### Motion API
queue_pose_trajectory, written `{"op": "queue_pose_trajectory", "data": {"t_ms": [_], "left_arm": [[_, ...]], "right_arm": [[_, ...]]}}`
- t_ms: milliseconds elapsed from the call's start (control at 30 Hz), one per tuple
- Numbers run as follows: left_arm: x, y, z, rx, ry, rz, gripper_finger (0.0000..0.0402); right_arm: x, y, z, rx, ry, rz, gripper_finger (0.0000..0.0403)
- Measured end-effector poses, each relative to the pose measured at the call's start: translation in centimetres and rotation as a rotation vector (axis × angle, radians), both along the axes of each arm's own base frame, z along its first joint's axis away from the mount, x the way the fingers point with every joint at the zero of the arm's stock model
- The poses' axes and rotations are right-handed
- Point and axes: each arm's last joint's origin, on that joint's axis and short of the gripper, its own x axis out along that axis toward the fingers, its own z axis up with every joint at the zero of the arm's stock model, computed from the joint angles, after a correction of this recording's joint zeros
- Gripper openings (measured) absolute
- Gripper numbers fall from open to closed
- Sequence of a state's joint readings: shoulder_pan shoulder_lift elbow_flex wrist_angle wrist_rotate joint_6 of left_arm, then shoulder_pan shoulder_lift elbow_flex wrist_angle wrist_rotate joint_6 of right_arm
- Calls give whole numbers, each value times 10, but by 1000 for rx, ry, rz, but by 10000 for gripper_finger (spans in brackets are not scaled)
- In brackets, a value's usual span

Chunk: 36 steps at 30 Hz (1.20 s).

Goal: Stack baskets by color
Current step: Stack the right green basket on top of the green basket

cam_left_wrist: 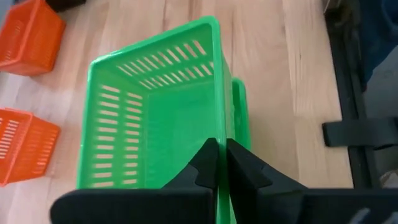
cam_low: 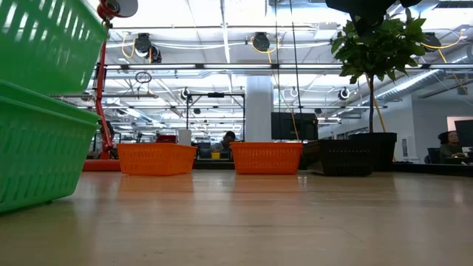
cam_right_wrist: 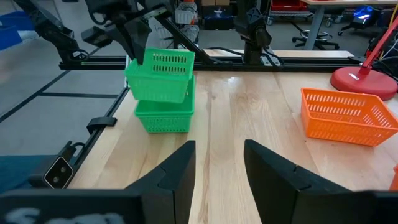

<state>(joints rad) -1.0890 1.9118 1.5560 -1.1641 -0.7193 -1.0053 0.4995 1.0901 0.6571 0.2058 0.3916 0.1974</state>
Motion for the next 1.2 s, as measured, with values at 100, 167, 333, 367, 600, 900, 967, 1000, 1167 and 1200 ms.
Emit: {"op": "queue_pose_trajectory", "data": {"t_ms": [100, 167, 333, 367, 600, 900, 967, 1000, 1167, 1200], "left_arm": [[-1, 1, -7, 0, 21, 2, 10], [-1, 2, -11, -1, 21, 2, 7], [-2, 5, -23, 0, 29, 5, 27], [-3, 6, -26, -3, 45, 13, 31], [-5, 14, -44, -41, 92, 82, 45], [-7, 17, -57, -40, 117, 59, 139], [-7, 17, -56, -38, 122, 53, 155], [-7, 17, -55, -38, 122, 47, 162], [-5, 20, -51, -69, 199, 30, 176], [-5, 21, -51, -82, 230, 31, 176]], "right_arm": [[0, 0, 0, 0, 0, 0, 130], [0, 0, 0, 0, 0, 0, 130], [0, 0, 0, 0, 0, 0, 130], [0, 0, 0, 0, 0, 0, 130], [0, 0, 0, 0, 1, 0, 130], [0, 0, -1, -4, 8, 0, 130], [0, 0, -2, -9, 17, 1, 130], [-1, 0, -2, -11, 20, 1, 130], [-3, -2, -13, -28, 51, 0, 130], [-4, -3, -16, -33, 56, -2, 130]]}}
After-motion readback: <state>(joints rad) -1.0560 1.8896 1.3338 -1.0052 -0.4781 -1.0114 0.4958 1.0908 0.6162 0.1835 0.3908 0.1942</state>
